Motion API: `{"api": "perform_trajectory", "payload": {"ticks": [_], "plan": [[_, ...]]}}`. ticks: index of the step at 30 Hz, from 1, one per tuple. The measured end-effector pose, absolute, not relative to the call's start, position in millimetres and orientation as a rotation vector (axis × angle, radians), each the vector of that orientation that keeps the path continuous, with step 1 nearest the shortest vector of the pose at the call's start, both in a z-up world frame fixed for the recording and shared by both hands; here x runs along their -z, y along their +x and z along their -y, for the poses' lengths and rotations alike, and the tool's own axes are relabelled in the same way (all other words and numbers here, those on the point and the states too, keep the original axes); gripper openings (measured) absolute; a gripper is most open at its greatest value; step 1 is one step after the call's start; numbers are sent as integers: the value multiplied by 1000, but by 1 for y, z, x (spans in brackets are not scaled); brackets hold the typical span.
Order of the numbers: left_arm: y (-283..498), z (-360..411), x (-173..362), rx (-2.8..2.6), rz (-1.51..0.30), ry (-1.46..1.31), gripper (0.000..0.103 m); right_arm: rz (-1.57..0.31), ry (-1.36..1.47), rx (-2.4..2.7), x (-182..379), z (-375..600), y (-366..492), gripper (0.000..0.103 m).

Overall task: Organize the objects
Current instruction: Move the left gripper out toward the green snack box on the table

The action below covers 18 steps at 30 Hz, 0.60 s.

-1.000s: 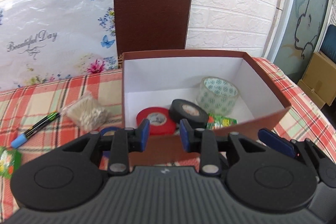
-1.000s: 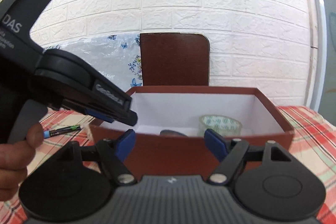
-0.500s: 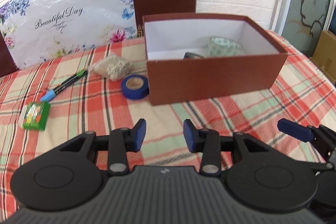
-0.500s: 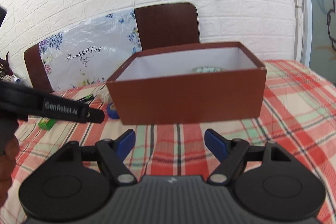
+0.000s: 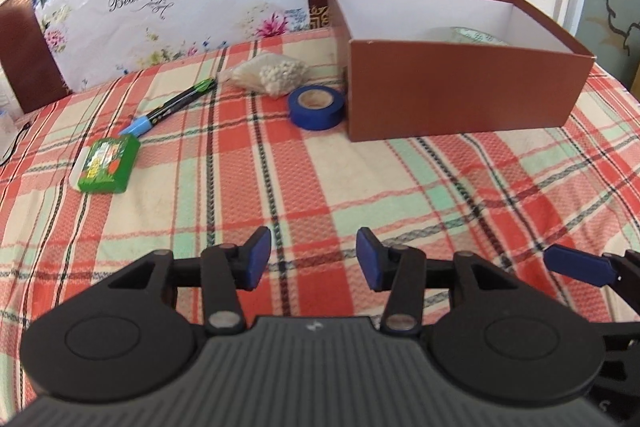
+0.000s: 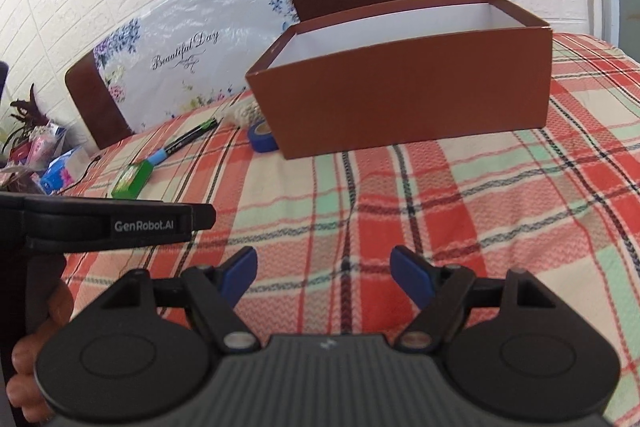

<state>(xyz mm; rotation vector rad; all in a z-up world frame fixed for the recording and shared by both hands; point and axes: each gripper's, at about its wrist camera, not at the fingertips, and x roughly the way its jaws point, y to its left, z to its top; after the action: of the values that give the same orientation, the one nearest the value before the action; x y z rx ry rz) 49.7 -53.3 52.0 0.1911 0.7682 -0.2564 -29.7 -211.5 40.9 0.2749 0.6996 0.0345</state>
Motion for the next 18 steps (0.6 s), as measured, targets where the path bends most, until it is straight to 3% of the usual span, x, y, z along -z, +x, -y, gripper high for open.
{"api": "perform_trajectory", "payload": {"ticks": [9, 18], "plan": [[62, 19, -41, 215, -783, 147, 49, -725, 219, -49, -34, 197, -27, 76], [126, -96, -56, -65, -715, -39, 58, -751, 131, -71, -22, 179, -20, 80]]}}
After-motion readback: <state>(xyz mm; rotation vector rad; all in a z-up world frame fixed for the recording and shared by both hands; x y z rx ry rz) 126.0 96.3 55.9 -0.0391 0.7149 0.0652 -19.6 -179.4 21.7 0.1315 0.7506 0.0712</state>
